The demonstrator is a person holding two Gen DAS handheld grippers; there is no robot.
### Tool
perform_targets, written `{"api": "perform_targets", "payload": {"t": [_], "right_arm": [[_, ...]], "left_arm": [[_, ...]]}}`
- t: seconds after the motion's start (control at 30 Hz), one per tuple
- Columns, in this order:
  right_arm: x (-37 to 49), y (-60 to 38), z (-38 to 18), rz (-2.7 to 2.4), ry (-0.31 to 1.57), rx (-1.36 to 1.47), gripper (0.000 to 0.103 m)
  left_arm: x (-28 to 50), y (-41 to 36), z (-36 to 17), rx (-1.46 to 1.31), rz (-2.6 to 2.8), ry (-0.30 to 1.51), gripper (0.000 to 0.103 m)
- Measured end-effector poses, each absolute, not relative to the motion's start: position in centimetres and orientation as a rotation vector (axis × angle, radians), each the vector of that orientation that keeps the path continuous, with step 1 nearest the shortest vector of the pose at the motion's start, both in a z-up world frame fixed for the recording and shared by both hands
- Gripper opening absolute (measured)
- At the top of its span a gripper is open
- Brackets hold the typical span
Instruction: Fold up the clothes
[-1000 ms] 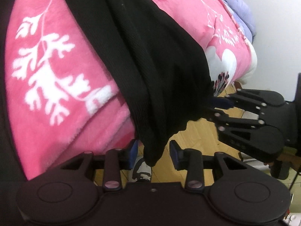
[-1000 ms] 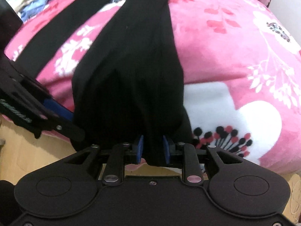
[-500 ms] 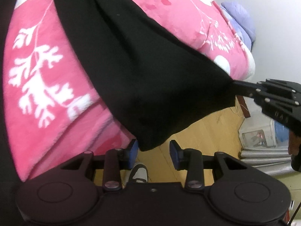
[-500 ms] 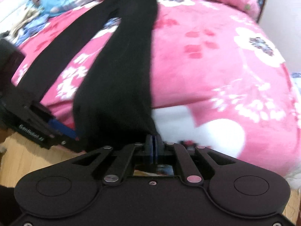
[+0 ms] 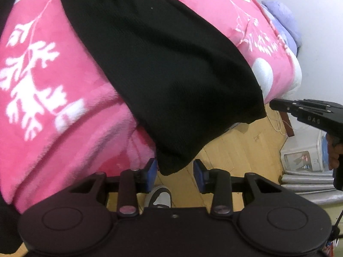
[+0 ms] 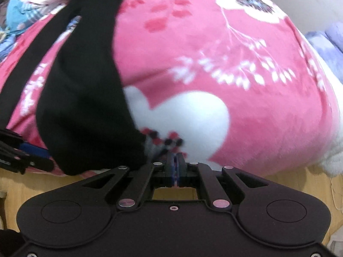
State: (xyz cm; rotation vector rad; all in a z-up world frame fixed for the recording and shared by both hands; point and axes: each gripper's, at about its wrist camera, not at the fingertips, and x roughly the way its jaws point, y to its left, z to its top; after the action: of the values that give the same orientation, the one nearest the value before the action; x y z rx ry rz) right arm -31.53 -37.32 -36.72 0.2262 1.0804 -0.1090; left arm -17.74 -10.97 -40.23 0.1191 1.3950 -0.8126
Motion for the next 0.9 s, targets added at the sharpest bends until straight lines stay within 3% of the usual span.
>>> {"api": "perform_targets", "payload": {"t": [0.1, 0.2, 0.23, 0.57, 0.7, 0.9], "right_arm": [[-32.1, -37.5, -35.6, -0.037, 1.009, 0.262, 0.011], [-31.7, -36.2, -35.0, 0.054, 0.972, 0.190, 0.036], [-31.5, -35.7, -35.0, 0.081, 0.969, 0.157, 0.040], [-27.6, -33.2, -37.4, 0.265, 1.028, -0.007, 0.039], [-26.8, -33.7, -37.3, 0.297, 1.055, -0.005, 0.033], [-26.5, -33.7, -37.3, 0.346, 1.080, -0.040, 0.033]], "left_arm": [[-17.9, -11.2, -40.7, 0.131, -0.827, 1.392, 0.039], [-18.0, -12.2, -41.4, 0.139, -0.832, 1.396, 0.040], [-18.0, -12.3, -41.6, 0.140, -0.832, 1.398, 0.040], [-17.6, -12.6, -43.2, 0.083, -0.828, 1.408, 0.041], [-17.8, -12.1, -43.6, 0.017, -0.787, 1.427, 0.041], [-17.5, -11.6, -44.4, -0.074, -0.711, 1.445, 0.044]]}}
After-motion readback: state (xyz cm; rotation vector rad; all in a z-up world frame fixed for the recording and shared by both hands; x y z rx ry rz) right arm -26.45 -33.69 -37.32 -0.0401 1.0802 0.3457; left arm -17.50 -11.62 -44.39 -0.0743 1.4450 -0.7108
